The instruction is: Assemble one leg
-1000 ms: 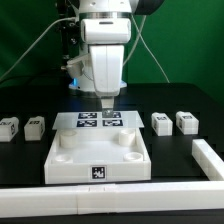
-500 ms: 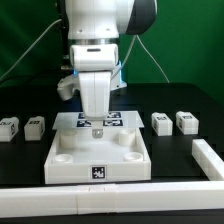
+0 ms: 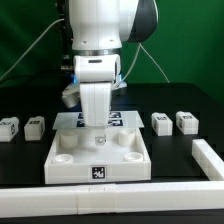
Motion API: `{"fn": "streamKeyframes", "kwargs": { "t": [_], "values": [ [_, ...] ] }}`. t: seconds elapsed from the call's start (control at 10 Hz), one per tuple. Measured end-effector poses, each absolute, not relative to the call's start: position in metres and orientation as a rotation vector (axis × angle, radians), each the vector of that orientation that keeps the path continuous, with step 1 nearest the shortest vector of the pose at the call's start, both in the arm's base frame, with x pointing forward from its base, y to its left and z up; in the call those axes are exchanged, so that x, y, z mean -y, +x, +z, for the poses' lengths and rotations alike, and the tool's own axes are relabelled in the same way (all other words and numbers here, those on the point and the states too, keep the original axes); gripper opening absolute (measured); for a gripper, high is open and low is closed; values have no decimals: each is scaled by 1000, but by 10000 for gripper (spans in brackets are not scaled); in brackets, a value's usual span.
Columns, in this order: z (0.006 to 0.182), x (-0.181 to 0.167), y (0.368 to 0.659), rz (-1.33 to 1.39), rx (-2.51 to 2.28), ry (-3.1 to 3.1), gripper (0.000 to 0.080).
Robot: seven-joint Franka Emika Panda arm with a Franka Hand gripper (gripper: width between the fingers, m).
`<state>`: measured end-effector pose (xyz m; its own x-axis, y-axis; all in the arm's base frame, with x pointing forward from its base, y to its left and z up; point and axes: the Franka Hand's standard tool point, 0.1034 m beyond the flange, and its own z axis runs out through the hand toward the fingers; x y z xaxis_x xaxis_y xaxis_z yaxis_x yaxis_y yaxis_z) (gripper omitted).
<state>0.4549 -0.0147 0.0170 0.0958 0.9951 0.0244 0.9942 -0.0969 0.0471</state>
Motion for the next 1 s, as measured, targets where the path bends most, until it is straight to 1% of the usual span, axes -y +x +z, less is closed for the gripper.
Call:
{"fn": "streamKeyframes", "kwargs": {
  "t": [0.1,0.3,0.4,0.5,0.6,0.7,1.0],
  "values": [
    [17,15,455,77,-2097,2314,650],
    [16,16,454,76,-2097,2315,382],
    [16,16,454,75,-2097,2315,382],
    [16,16,454,75,-2097,2315,245],
    [16,16,454,75,-2097,2316,74],
    [16,16,454,75,-2095,2317,58],
    [16,16,454,75,-2094,2318,58]
  ]
}}
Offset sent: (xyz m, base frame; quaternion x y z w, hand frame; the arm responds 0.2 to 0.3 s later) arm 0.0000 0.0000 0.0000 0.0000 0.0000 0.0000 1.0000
